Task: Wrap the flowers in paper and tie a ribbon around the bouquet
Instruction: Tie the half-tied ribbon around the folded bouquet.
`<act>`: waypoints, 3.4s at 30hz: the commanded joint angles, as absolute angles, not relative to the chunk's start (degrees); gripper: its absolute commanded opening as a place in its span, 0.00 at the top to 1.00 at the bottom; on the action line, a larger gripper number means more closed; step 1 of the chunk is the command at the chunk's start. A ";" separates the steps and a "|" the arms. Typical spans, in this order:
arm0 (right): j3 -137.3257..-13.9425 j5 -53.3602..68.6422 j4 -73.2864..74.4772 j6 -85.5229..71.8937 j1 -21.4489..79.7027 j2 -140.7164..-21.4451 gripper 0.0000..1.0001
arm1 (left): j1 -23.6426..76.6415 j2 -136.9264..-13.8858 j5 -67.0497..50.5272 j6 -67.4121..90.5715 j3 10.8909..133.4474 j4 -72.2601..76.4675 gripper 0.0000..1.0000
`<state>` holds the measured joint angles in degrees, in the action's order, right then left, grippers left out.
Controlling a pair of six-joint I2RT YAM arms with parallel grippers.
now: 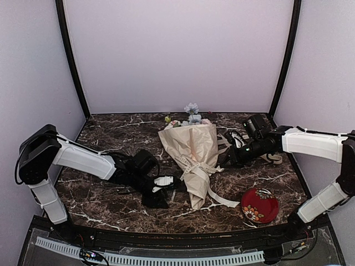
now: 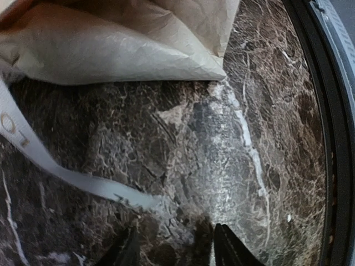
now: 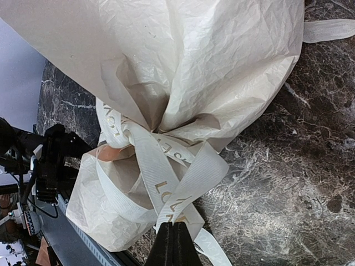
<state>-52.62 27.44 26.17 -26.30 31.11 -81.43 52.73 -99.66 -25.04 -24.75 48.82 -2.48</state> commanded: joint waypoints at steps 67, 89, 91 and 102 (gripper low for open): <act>-34.11 24.92 18.55 -26.58 29.26 -82.81 1.00 | 45.74 -109.36 -11.92 -20.37 55.98 8.13 1.00; -40.48 24.61 19.39 -24.84 28.70 -82.81 0.85 | 43.16 -106.31 -8.54 -18.63 58.95 7.04 0.64; -42.57 23.27 20.88 -24.42 28.43 -81.74 0.77 | 43.08 -104.59 -7.46 -19.12 57.99 7.37 0.53; -47.72 19.29 26.16 -23.38 26.28 -76.60 0.62 | 43.37 -91.97 -12.09 -23.70 45.77 14.34 0.37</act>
